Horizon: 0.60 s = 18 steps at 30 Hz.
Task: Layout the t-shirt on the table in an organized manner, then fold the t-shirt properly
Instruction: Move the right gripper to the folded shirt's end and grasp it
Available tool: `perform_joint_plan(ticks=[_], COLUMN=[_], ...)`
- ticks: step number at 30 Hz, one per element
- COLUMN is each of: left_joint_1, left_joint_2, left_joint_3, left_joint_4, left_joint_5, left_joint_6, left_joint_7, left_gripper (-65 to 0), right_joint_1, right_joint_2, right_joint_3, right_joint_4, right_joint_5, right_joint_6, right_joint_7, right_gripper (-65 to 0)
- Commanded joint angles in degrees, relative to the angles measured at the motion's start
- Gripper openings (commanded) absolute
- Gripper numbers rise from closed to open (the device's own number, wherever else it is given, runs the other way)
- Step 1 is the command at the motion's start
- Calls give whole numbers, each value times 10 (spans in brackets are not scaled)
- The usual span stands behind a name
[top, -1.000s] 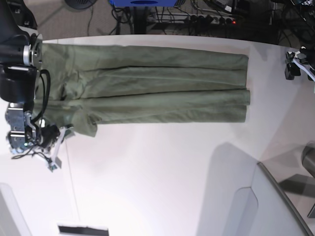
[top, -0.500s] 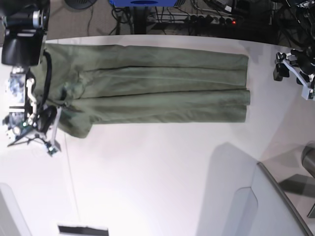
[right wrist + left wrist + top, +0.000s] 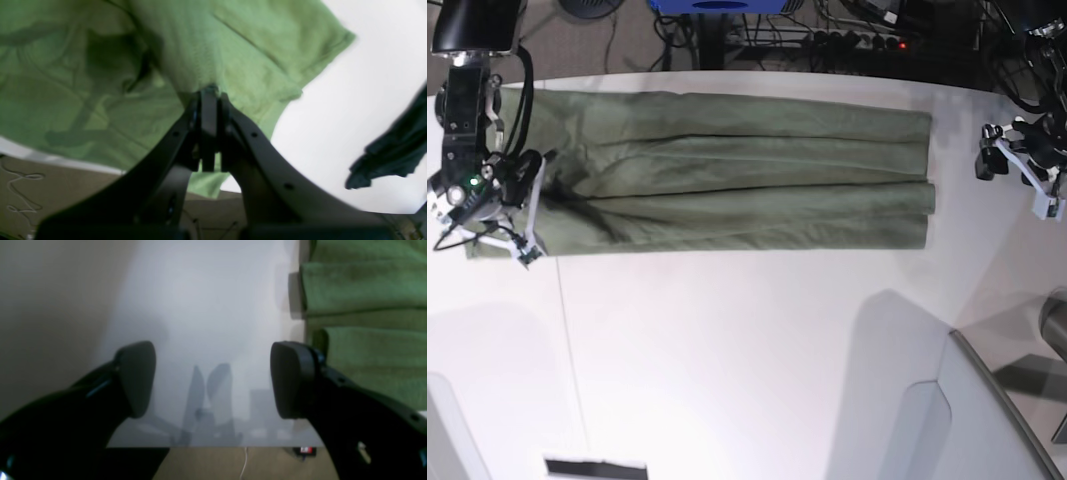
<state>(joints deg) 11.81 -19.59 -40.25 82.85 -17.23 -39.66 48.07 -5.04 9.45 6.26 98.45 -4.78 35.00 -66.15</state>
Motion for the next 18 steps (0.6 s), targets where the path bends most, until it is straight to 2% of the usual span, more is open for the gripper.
perform_joint_plan(ticks=[1,5,13,18], left_joint_1=[-4,-4,-17,-17], left_joint_2=[-12,-12,-8,-11], left_joint_3=[11,34,34,34], left_joint_4=[8,8,9,9], left_joint_5=[-8,-8,-8,-8], left_joint_6=[-3,-3,-3,-3], left_joint_7=[-9,-10,-10,-10], left_gripper=[-142,-142,-142,-142], right_joint_1=[0,-24,-31,-49], right_joint_2=[4,3,-32,-32], right_joint_3=[2,2,2,2], right_joint_4=[15,18,15,15], right_joint_5=[-1,-1,-1,-1], right_joint_6=[-1,-1,-1,-1], right_joint_7=[-4,-3,-2,-2], right_gripper=[-636,-635,-617,-608])
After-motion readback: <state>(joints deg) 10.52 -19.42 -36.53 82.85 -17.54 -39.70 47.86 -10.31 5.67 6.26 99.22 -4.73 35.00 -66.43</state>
